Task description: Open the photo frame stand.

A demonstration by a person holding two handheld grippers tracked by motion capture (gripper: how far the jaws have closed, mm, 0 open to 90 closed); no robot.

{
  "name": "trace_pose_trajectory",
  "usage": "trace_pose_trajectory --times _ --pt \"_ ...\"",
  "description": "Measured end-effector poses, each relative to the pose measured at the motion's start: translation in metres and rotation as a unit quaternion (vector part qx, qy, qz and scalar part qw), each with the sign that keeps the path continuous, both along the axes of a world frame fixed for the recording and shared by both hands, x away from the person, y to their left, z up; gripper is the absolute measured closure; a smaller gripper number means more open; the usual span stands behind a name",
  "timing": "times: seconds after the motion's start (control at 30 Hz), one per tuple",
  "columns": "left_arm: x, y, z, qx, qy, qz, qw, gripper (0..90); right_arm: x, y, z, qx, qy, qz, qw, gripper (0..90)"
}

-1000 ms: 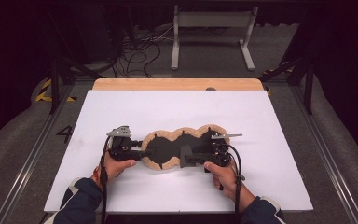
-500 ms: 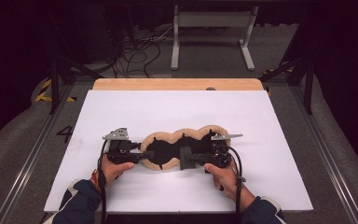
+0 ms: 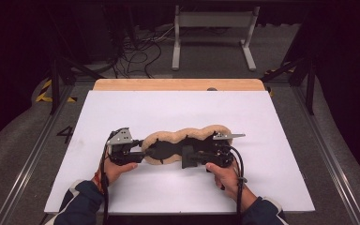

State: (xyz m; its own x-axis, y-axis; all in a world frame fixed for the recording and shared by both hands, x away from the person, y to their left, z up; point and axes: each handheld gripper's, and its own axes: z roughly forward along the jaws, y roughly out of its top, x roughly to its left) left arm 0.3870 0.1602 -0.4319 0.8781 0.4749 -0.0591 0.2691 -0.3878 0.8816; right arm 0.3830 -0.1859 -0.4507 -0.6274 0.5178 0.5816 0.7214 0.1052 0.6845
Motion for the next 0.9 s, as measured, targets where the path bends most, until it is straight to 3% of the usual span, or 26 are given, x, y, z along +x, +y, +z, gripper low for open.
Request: trace_pose_trajectory --times 0.1,0.13,0.17,0.27,0.37,0.53,0.73,0.9 --pt "-0.003 -0.003 -0.001 0.009 -0.012 0.001 0.9999 59.2 0.001 -0.003 -0.001 -0.002 0.001 -0.005 1.0000 72.7" --pt "-0.003 -0.003 -0.003 0.007 -0.009 -0.003 0.9999 59.3 0.001 -0.003 -0.002 -0.003 -0.001 -0.005 1.0000 72.6" --pt "-0.001 0.002 -0.007 -0.014 0.014 -0.014 0.9997 59.9 0.000 -0.004 -0.002 -0.010 -0.004 -0.004 0.9999 72.7" --pt "0.000 0.003 -0.010 -0.022 0.021 -0.014 0.9994 59.8 -0.001 -0.004 -0.002 -0.006 -0.006 -0.003 1.0000 73.3" --pt "0.002 0.001 -0.013 -0.013 0.021 -0.016 0.9996 57.6 -0.002 -0.004 -0.002 -0.009 -0.008 -0.001 0.9999 73.4" --pt "0.005 0.002 -0.016 -0.022 0.050 -0.023 0.9982 56.1 -0.004 -0.004 -0.002 -0.010 -0.011 -0.002 0.9999 73.6" --pt "0.006 -0.001 -0.018 -0.012 0.057 -0.019 0.9981 54.5 -0.004 -0.004 -0.002 -0.013 -0.014 -0.001 0.9998 73.6" --pt "0.005 -0.008 -0.021 0.024 0.052 -0.015 0.9982 52.1 -0.004 -0.003 -0.002 -0.016 -0.019 -0.002 0.9997 73.6"
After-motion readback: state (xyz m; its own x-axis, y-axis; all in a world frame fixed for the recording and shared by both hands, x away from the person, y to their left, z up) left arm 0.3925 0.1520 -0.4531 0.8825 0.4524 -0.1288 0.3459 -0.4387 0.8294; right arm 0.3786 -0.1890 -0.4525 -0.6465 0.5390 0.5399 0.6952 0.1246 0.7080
